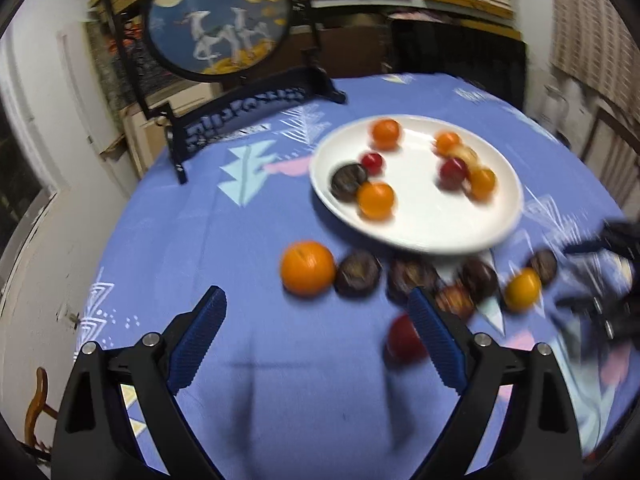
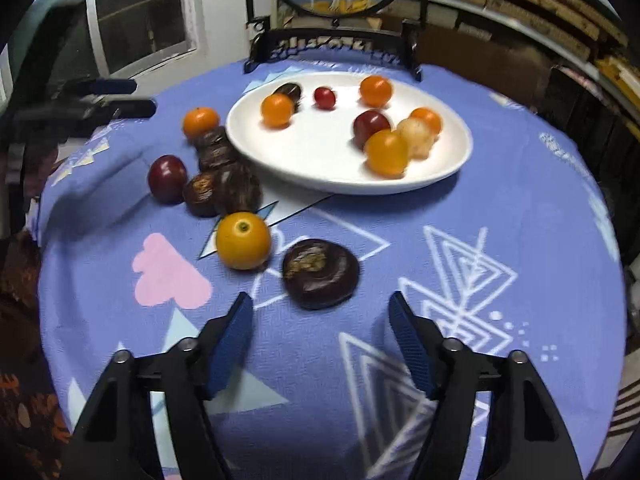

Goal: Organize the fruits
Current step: 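Grasp a dark brown round fruit with the right tool while the left grasps a red plum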

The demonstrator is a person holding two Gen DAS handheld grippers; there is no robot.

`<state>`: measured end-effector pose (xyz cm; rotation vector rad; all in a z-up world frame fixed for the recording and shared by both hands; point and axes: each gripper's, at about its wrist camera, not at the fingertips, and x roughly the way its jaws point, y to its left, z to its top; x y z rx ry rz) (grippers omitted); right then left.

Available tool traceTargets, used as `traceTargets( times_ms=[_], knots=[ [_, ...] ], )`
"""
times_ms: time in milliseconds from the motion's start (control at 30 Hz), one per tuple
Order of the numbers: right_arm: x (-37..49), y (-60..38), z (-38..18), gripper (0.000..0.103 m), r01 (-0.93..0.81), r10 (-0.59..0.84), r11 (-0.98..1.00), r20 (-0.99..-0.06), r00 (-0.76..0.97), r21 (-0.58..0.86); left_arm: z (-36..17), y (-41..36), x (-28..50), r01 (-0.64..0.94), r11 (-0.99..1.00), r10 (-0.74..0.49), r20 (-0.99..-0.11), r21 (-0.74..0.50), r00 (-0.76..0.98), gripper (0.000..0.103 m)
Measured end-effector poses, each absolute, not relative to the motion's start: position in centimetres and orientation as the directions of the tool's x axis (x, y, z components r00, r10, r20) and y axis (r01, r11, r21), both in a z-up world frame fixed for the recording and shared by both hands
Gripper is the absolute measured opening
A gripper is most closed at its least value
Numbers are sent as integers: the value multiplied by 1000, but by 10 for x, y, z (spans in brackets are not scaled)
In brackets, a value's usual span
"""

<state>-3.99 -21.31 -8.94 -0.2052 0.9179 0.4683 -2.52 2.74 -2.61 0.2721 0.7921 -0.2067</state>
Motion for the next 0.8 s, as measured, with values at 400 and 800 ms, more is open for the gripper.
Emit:
traceTargets(
  times_ms=[400, 800],
  knots=[
    [-40, -210, -96, 45, -466, 285, 885, -812, 509, 18, -78, -10, -27, 443, 885, -164, -790, 147, 590, 90],
    [-46, -218, -102, 45, -435, 300, 898, -807, 508, 61, -77, -7, -30, 505, 860, -264, -786, 71, 559, 38]
  ],
)
